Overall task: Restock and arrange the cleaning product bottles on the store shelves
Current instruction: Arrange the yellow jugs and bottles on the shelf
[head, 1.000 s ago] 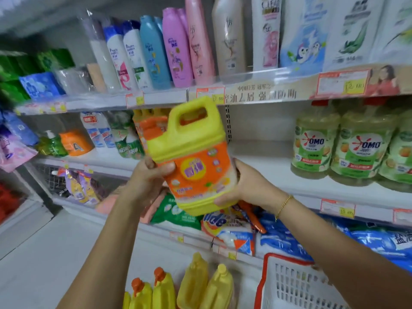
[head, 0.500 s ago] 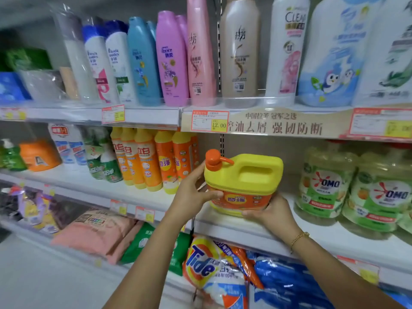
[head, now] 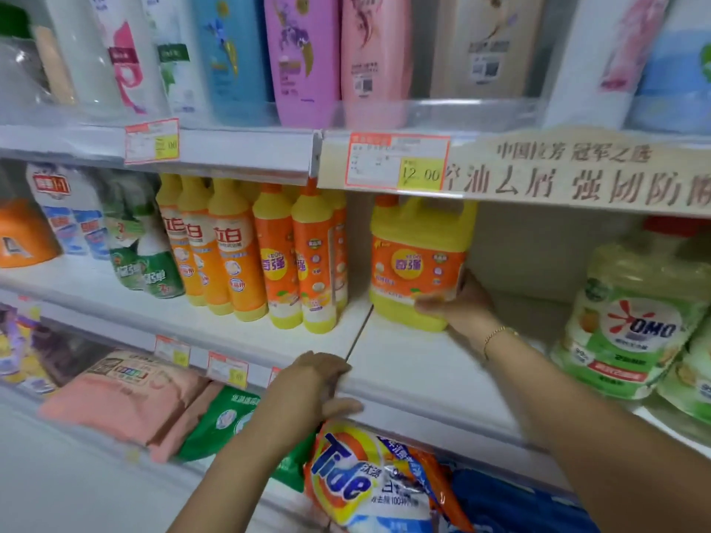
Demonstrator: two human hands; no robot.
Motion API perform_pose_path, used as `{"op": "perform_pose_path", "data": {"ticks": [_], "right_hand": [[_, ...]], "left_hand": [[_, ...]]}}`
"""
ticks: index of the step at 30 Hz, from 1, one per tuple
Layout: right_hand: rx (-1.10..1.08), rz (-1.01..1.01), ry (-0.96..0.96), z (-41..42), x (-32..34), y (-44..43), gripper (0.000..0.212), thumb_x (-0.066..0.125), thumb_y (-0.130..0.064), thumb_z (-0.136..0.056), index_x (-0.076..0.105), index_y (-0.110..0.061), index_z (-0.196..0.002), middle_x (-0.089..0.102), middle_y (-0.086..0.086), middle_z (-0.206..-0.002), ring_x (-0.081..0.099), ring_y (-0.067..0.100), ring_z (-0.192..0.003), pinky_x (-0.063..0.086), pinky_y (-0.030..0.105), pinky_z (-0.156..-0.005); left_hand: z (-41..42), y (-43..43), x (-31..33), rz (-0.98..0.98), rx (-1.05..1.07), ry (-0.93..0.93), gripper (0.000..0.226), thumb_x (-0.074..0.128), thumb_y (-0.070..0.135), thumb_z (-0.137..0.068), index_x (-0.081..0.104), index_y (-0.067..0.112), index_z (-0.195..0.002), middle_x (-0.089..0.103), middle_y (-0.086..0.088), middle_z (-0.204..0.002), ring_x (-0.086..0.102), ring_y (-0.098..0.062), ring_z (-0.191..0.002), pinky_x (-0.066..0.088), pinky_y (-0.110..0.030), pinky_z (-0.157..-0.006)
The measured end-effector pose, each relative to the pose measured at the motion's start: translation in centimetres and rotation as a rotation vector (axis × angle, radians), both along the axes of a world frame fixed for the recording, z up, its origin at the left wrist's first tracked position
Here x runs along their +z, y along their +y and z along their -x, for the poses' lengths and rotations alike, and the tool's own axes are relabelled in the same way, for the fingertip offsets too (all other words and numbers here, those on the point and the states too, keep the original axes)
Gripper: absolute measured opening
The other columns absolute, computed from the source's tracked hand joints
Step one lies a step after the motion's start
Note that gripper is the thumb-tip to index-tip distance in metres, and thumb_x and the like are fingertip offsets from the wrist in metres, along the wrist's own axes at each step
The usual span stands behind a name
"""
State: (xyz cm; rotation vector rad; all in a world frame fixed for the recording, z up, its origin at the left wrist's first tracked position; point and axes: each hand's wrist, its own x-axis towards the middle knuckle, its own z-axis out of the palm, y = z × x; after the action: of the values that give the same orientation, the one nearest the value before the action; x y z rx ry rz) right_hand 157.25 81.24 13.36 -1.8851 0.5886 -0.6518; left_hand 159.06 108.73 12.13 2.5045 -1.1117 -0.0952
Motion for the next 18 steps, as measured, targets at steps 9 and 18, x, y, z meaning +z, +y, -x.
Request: {"op": "perform_pose_path", "data": {"ticks": [9,18], "right_hand": [[-0.23,0.142,0.054,-4.7,0.3,-1.1,0.068,0.09,-0.029,-0.056,0.053,-0.006,-0.108,0.061,0.014,-0.113,0.058,0.03,-0.104,0.05,0.04,-0.086],[-0.351,0.126,0.13,-6.3,1.2,0.2,0.062,0.076,-0.03,-0.078,0.046,0.005,-0.119,0.057,0.022,-0.126,0.052,0.035,-0.119,0.043,0.039,-0.093]], "left_hand": [[-0.8,-0.1,-2.1,0.226,0.009,-0.121,0.059,0.074,0.045,-0.076,0.059,0.021,-0.129,0.058,0.006,-0.13,0.046,-0.012,-0.125,0.035,-0.019,-0.096],[-0.6,0.0,-2.3,0.265,-0.003,-0.064,0.06,0.076,0.042,-0.075,0.06,0.017,-0.127,0.06,0.002,-0.127,0.051,-0.014,-0.118,0.038,-0.021,-0.093]]}}
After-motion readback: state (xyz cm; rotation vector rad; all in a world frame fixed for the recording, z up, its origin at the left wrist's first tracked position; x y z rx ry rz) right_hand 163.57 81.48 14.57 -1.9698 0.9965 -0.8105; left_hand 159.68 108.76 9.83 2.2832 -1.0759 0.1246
